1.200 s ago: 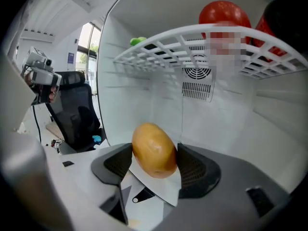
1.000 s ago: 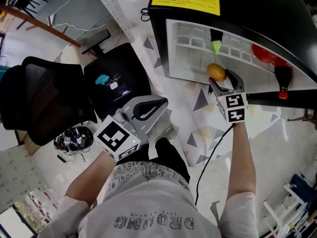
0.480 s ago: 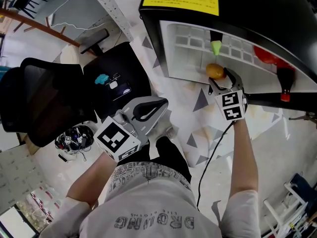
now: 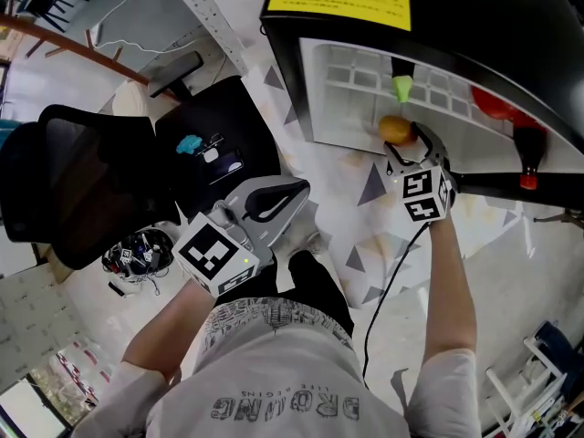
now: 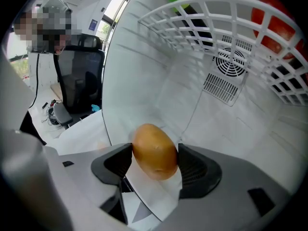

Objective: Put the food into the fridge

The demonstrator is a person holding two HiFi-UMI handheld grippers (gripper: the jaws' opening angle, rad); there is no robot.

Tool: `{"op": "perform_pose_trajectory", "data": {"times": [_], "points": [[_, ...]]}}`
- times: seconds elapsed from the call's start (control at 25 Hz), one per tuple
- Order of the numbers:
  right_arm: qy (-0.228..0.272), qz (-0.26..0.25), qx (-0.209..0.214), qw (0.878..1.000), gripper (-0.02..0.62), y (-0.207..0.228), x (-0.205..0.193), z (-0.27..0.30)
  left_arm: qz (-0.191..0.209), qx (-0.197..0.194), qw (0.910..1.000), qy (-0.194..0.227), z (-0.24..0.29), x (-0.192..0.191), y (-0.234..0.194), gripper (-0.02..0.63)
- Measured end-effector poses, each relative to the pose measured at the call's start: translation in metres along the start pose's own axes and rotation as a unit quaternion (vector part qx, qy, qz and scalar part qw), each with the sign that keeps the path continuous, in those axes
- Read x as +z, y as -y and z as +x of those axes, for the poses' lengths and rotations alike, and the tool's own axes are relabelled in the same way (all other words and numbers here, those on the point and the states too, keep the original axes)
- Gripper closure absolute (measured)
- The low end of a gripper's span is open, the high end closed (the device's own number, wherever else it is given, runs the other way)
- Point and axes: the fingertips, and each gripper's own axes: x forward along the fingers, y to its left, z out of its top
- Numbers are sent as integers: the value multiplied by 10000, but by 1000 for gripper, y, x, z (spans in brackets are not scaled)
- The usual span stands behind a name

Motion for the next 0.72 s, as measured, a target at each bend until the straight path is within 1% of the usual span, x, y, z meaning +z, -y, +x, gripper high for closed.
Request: {"op": "perform_pose_trajectory", "data": {"times": [0.44, 0.72], "points": [[-94, -274, -85, 9995, 316, -5, 2, 3, 34, -26, 10000, -18, -6, -1, -2, 598], [-74, -275, -92, 9996, 313, -6, 6, 1, 43, -45, 10000, -19, -10, -1, -2, 598]]}}
